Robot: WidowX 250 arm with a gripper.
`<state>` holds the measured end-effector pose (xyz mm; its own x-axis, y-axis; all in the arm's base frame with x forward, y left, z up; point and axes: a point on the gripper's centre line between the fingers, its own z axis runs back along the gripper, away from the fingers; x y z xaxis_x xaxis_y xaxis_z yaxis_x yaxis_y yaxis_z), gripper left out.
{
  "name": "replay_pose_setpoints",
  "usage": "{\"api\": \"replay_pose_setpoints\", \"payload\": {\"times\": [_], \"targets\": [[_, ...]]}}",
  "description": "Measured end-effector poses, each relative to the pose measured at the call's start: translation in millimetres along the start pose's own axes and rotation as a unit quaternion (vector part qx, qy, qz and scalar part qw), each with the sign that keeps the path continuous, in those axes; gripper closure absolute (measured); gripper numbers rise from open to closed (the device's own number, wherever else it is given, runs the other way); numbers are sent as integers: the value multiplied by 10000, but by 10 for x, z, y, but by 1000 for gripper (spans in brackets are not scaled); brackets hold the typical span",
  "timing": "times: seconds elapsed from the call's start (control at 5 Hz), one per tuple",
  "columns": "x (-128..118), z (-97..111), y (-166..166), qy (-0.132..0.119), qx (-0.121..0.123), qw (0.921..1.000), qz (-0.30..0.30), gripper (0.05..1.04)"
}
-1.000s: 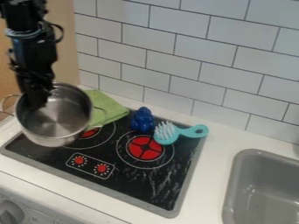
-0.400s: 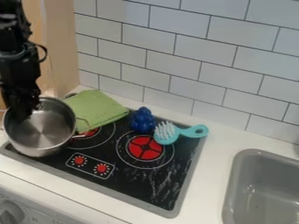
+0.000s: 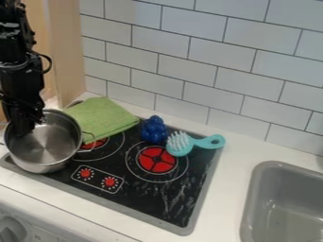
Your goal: Moves the silver pot to the other side of the burner
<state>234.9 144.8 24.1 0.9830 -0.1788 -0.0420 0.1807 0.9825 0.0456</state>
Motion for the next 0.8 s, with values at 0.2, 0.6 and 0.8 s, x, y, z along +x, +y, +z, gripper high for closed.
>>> {"api": "replay_pose_setpoints", "payload": {"times": [0.2, 0.6, 0.8], "targets": [[-59, -28, -32, -4, 63, 9995, 293, 860], [-66, 26, -17, -30, 203, 9996, 210, 286], [-52, 56, -24, -68, 234, 9995, 192, 70]]}}
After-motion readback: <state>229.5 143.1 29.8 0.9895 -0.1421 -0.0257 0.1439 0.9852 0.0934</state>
